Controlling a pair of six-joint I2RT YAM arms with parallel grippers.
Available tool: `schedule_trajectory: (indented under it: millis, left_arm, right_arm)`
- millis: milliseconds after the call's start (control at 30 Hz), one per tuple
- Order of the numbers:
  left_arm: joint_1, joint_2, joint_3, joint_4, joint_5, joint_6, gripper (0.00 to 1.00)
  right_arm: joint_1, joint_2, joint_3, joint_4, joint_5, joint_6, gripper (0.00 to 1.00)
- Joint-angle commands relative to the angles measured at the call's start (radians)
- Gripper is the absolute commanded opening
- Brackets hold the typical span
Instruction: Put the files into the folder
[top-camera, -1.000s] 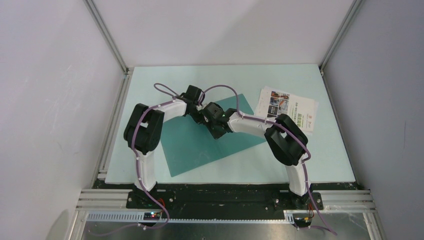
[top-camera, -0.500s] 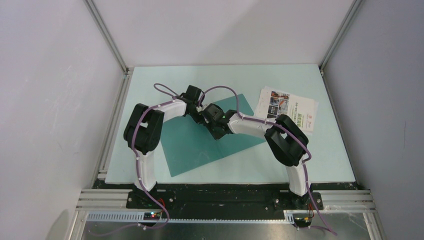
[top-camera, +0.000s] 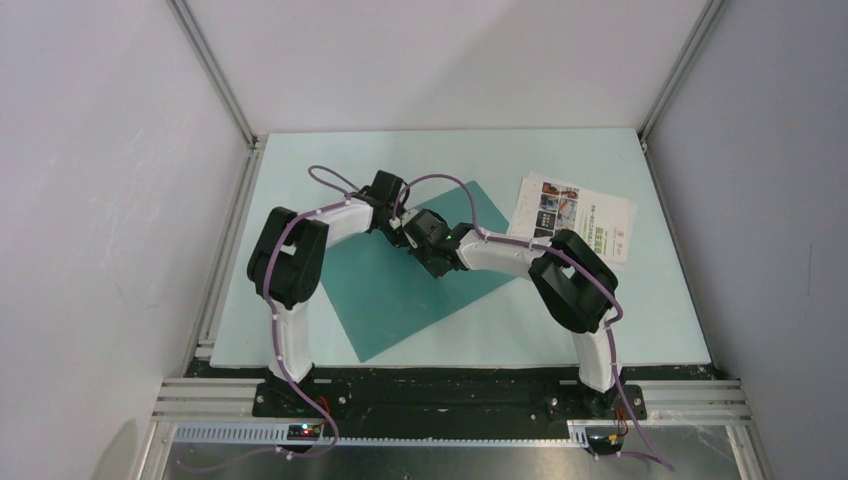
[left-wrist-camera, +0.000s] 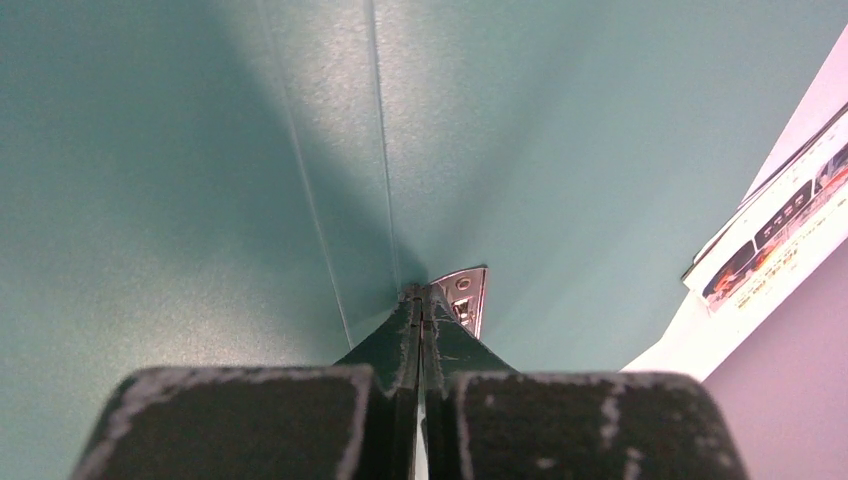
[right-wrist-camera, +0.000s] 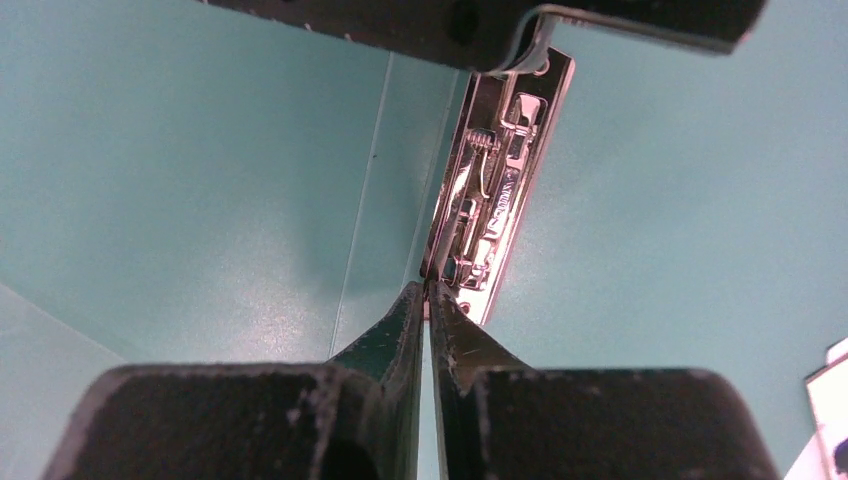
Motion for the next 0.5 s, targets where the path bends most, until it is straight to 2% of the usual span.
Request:
schedule_trajectory:
  millis: [0, 467]
  left_arm:
    - [-0.023, 0.040, -0.045, -0.067, -0.052, 0.071, 0.00]
    - [-0.040, 0.073, -0.005, -0.093, -0.054, 0.079, 0.00]
  right_arm:
    - [-0.024, 0.074, -0.064, -0.039, 0.072, -0.089, 0.09]
    - [-0.058, 0.022, -0.094, -0.102, -0.052, -0.096, 0.12]
